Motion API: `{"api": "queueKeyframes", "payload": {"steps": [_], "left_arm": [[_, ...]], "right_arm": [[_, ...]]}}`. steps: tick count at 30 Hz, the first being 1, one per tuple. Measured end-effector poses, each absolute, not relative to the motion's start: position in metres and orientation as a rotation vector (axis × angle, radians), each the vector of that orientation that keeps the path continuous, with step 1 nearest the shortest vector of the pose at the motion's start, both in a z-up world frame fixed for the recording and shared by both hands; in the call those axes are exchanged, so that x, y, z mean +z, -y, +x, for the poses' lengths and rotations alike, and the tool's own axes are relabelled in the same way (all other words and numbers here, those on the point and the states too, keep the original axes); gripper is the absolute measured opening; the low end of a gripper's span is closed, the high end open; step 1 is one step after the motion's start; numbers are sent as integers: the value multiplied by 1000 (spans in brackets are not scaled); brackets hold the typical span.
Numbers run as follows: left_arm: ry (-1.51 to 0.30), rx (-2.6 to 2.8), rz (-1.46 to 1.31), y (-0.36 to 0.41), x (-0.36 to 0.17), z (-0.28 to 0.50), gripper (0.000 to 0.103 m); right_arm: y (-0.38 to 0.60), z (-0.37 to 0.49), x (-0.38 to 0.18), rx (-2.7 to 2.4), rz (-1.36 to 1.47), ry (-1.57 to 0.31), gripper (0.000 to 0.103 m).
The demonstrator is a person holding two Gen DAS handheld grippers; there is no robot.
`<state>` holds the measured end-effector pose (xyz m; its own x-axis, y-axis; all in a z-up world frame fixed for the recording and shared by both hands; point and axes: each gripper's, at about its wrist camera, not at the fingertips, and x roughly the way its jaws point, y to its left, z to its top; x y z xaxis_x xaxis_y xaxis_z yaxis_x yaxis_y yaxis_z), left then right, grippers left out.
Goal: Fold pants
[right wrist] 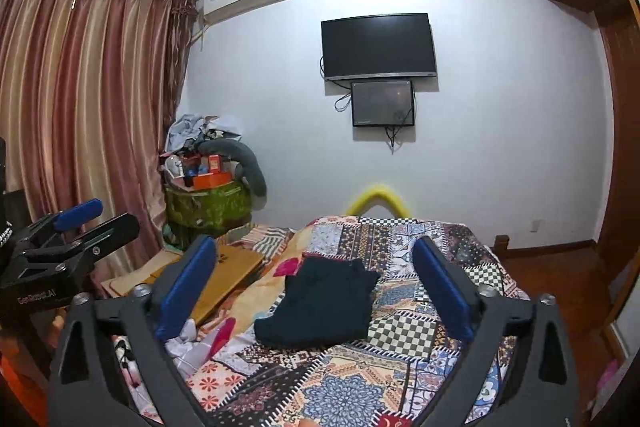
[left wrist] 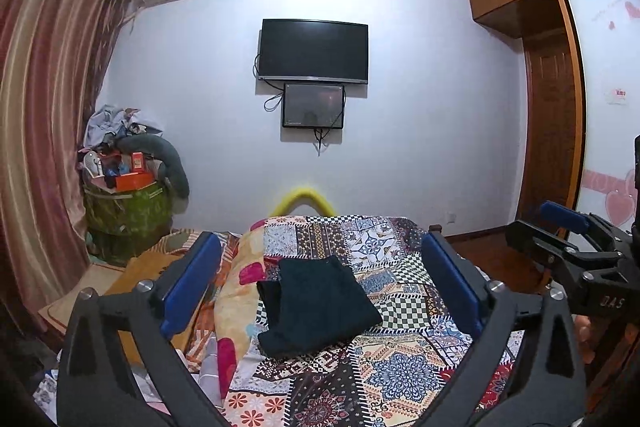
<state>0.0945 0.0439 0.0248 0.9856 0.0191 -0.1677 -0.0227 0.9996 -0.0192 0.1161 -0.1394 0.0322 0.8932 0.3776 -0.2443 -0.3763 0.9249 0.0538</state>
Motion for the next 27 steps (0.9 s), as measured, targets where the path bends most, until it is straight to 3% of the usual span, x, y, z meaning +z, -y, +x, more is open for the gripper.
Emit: {"api": "queueKeyframes", "payload": {"steps": [27], "left_arm": [[-169, 13, 0, -36, 12, 93, 103]], "right_arm": [[142, 107, 23, 381, 1, -269, 102]]}}
